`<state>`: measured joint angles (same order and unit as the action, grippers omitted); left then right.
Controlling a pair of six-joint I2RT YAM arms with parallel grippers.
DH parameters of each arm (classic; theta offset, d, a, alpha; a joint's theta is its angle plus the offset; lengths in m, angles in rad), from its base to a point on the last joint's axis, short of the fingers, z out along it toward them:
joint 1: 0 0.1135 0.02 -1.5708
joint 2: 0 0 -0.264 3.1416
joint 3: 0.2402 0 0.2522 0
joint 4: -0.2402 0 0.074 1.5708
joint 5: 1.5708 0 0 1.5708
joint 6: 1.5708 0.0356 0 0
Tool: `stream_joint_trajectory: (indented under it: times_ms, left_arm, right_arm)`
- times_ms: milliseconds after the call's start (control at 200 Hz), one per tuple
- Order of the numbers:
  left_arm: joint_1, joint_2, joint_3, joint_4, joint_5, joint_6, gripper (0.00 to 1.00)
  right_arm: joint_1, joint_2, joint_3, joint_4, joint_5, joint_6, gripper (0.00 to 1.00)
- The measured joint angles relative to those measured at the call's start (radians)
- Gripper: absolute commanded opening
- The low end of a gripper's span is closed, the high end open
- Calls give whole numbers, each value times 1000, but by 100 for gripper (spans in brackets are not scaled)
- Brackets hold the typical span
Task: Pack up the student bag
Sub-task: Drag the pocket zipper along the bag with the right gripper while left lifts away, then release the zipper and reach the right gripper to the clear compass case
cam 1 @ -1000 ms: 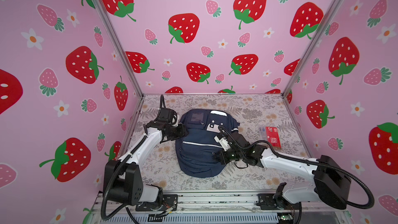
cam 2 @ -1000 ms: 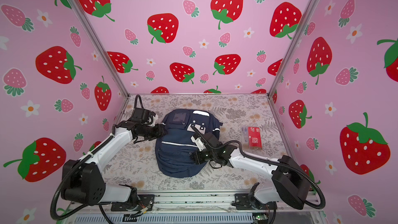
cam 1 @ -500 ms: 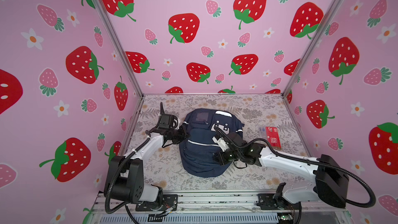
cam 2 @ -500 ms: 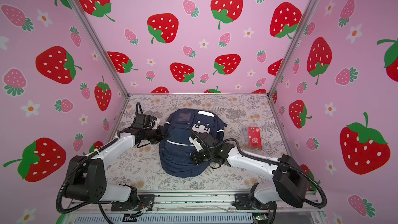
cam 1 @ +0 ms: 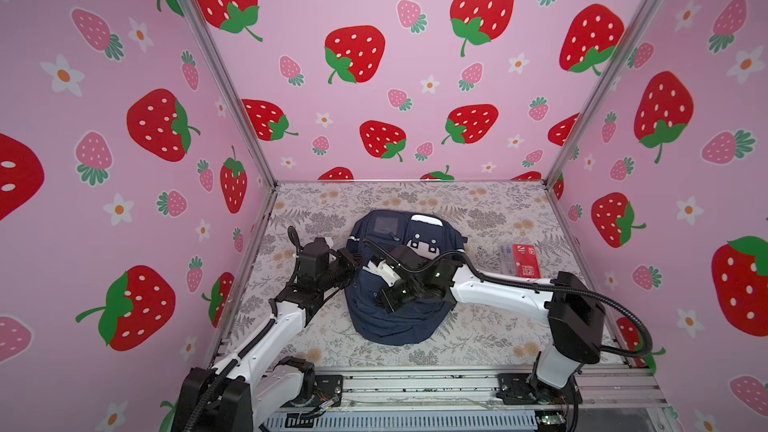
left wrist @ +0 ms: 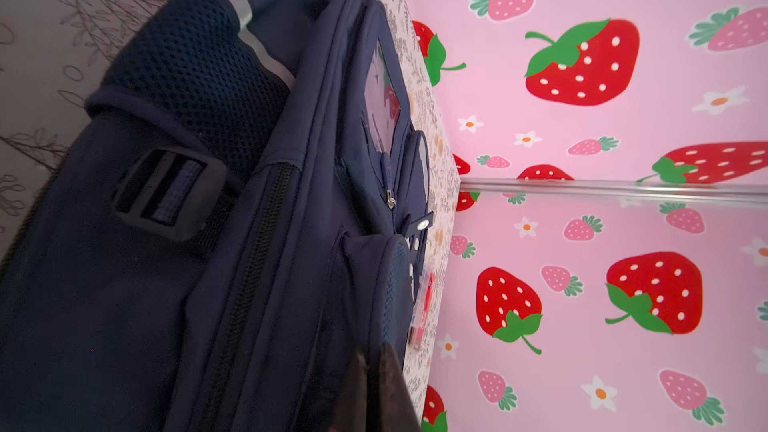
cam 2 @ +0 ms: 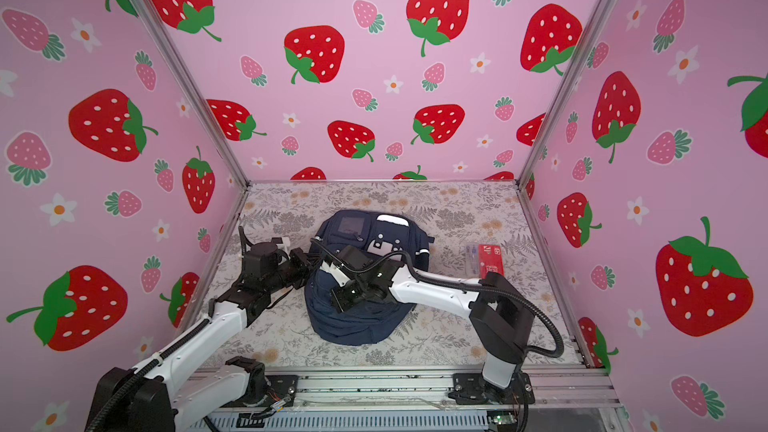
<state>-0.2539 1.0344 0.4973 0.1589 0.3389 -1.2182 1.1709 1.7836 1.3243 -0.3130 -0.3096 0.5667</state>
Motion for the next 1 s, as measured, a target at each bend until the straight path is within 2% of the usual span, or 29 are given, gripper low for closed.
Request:
stream_joint_trajectory:
  times_ms: [180, 370, 400, 470, 510, 610, 715, 735, 805, 840, 920, 1000]
  left_arm:
    - [-44, -56, -82, 76, -128, -83, 0]
    - [-137, -103, -107, 89, -285, -92, 0]
    - [-150, -109, -112, 95, -303, -93, 0]
    - [-163, -127, -121, 97, -321, -92, 0]
    - [-168, -143, -128, 88, -325, -90, 0]
    - [-171, -175, -130, 22, -320, -70, 0]
    - [-169, -182, -118, -55, -312, -34, 0]
    - [-169, -179, -114, -64, -311, -29, 4]
    - [-168, -161, -93, -97, -301, 0, 27]
    - [-168, -146, -71, -127, -297, 26, 35]
    - [-171, -108, 8, -211, -286, 84, 48]
    - [-176, -73, 110, -311, -275, 181, 52]
  right_arm:
    - [3, 116, 130, -40, -24, 16, 0]
    - [-14, 154, 174, -57, -54, 59, 0]
    - [-16, 154, 172, -58, -57, 62, 5]
    - [-19, 138, 140, -39, -55, 72, 29]
    - [-19, 114, 104, -15, -50, 68, 38]
    - [-26, 7, -1, 35, -18, 66, 50]
    - [-77, -142, -110, 77, 47, 74, 51]
    - [-90, -173, -134, 84, 60, 76, 51]
    - [-132, -264, -203, 94, 92, 80, 51]
    - [-158, -307, -236, 95, 105, 83, 51]
    - [-215, -391, -299, 63, 132, 82, 58]
    - [-301, -476, -347, 3, 167, 80, 63]
